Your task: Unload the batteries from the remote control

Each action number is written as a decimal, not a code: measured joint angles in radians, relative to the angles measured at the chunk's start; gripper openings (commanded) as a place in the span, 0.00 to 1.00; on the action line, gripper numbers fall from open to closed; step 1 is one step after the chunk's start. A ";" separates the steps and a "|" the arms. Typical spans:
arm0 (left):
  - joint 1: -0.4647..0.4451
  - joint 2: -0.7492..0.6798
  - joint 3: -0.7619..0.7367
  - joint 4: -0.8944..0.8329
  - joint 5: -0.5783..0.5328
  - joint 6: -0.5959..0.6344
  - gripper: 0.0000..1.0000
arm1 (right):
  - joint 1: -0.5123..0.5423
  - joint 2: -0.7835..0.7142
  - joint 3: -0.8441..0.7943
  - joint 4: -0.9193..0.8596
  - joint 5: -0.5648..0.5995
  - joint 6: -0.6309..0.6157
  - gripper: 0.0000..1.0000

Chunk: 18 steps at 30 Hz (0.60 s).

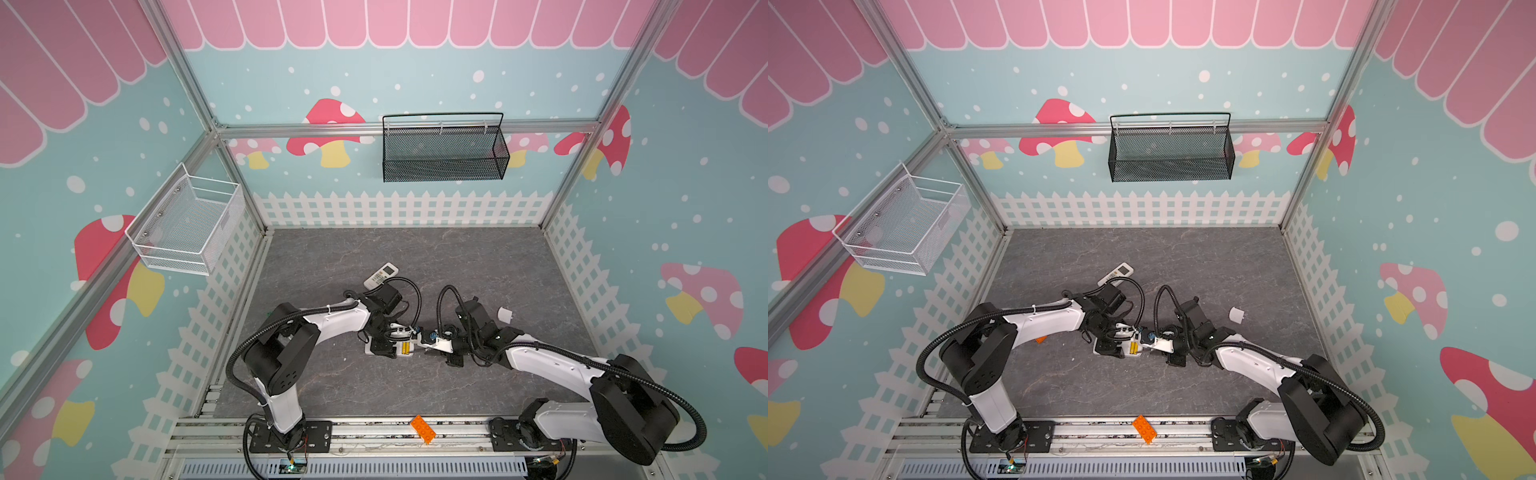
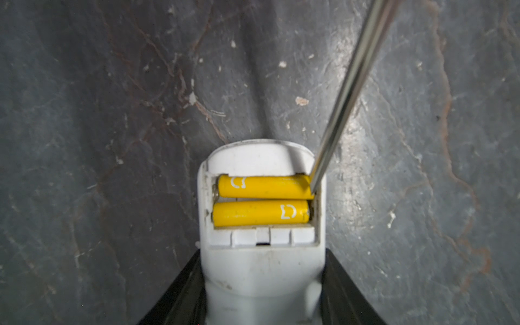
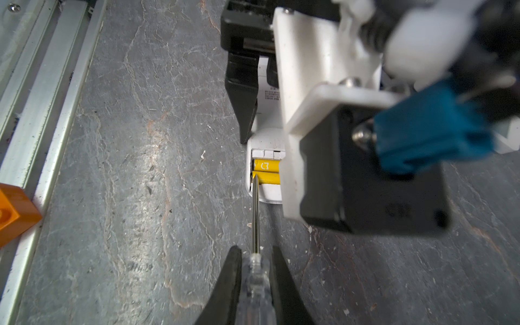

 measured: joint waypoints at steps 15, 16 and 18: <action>0.000 0.000 0.000 0.000 0.000 0.000 0.54 | -0.001 0.027 0.013 -0.007 -0.016 -0.015 0.00; 0.000 0.000 0.000 0.000 0.000 0.000 0.54 | -0.001 0.032 0.018 -0.008 -0.017 -0.016 0.00; 0.000 0.000 0.000 0.000 0.000 0.000 0.54 | -0.001 0.043 0.027 -0.015 -0.021 -0.021 0.00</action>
